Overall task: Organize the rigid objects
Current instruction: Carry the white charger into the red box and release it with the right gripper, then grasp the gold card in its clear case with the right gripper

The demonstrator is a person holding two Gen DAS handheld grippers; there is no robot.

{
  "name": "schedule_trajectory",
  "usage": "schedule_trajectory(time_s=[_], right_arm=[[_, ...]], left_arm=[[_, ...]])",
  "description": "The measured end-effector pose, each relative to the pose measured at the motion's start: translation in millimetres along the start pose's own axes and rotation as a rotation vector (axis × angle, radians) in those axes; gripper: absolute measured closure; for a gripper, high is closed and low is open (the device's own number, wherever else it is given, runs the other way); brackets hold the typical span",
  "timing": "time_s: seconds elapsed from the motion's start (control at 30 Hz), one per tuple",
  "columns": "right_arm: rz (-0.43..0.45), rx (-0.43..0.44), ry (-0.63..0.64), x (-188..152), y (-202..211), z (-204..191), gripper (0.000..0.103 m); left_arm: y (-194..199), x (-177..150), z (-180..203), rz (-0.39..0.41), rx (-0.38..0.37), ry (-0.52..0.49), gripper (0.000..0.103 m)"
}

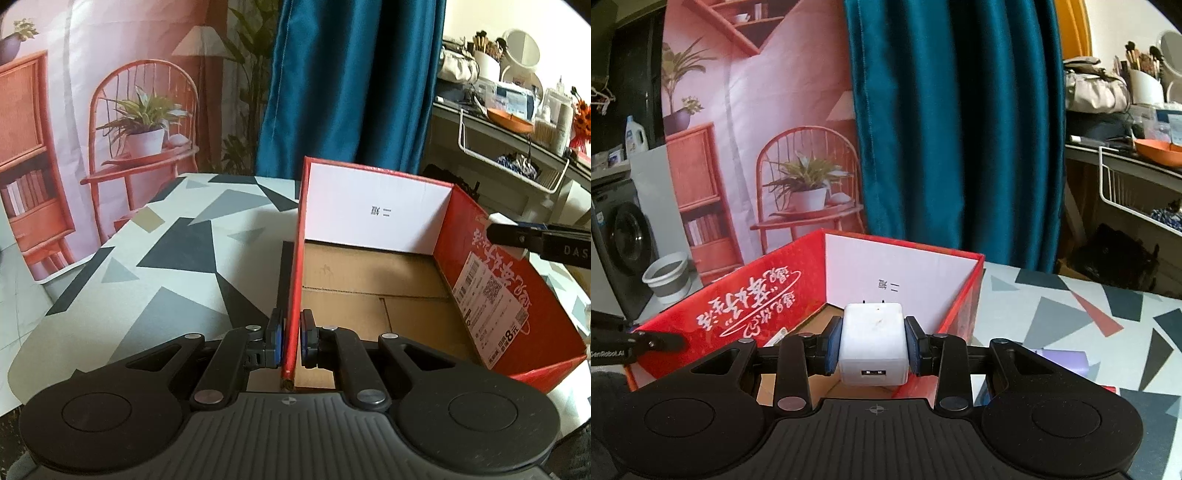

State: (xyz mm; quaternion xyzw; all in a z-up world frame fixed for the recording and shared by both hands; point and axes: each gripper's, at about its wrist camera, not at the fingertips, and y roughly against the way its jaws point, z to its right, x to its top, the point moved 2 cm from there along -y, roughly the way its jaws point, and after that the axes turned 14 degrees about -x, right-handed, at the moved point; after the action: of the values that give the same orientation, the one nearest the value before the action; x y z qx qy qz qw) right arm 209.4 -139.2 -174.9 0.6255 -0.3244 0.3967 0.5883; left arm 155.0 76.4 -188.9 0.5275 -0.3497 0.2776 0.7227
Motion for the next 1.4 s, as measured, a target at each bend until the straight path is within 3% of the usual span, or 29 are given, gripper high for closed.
schedule_trajectory(time_s=[0.77, 1.1, 1.4], right_arm=[[0.02, -0.011, -0.012, -5.4, -6.9, 4.5, 0.071], [0.093, -0.15, -0.149, -14.6, 25.6, 55.3, 0.07], [-0.048, -0.288, -0.214, -73.7, 18.3, 98.6, 0.068]], left_arm=[[-7.8, 0.9, -2.7, -0.031, -0.009, 0.013, 0.093], [-7.3, -0.3, -4.6, -0.016, -0.018, 0.031, 0.093], [-8.1, -0.5, -3.5, -0.008, -0.017, 0.021, 0.093]])
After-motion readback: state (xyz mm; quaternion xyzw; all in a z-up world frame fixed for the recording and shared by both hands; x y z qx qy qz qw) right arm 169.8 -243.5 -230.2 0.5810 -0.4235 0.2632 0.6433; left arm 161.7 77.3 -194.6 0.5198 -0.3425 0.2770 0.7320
